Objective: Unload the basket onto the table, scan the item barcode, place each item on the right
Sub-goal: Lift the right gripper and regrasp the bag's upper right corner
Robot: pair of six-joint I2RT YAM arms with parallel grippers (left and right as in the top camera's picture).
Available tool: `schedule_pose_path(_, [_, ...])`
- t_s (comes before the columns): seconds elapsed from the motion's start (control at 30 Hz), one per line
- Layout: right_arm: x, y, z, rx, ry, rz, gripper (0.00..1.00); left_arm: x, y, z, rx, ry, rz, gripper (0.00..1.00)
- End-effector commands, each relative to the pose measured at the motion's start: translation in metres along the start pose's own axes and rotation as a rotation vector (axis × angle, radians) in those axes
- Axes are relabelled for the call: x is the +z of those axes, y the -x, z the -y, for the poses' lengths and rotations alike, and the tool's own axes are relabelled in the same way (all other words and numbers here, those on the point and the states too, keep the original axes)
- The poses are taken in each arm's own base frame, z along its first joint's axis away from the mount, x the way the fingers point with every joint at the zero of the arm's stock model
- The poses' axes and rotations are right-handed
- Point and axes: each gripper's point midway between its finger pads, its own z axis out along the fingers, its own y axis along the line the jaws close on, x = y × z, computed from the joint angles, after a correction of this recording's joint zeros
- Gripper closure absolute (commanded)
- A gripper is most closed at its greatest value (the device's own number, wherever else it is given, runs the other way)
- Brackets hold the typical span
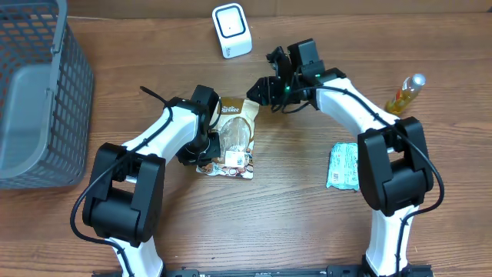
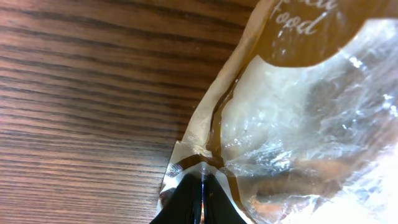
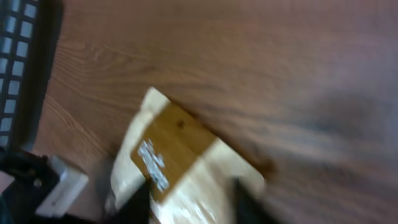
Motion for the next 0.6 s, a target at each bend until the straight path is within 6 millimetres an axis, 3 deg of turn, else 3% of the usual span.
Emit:
schedule_pose_path(0.0, [0.016, 0.005, -0.013, -0.077, -0.008, 0.027, 0.91, 0.013, -0.005, -0.011, -0.002, 0.054, -0.014, 0.90])
schedule_pose_path(0.1, [0.033, -0.002, -0.024, -0.112, -0.014, 0.021, 0.93, 0.013, -0.005, -0.011, -0.002, 0.054, -0.014, 0.90])
schedule_pose_path(0.33, [0.051, -0.029, -0.014, -0.085, -0.115, -0.051, 0.93, 0.013, -0.004, -0.011, -0.003, 0.054, -0.013, 0.91])
schedule_pose_path(0.57, [0.044, -0.076, 0.005, 0.018, -0.210, -0.231, 0.96, 0.013, 0.002, -0.007, -0.002, 0.039, 0.016, 0.90])
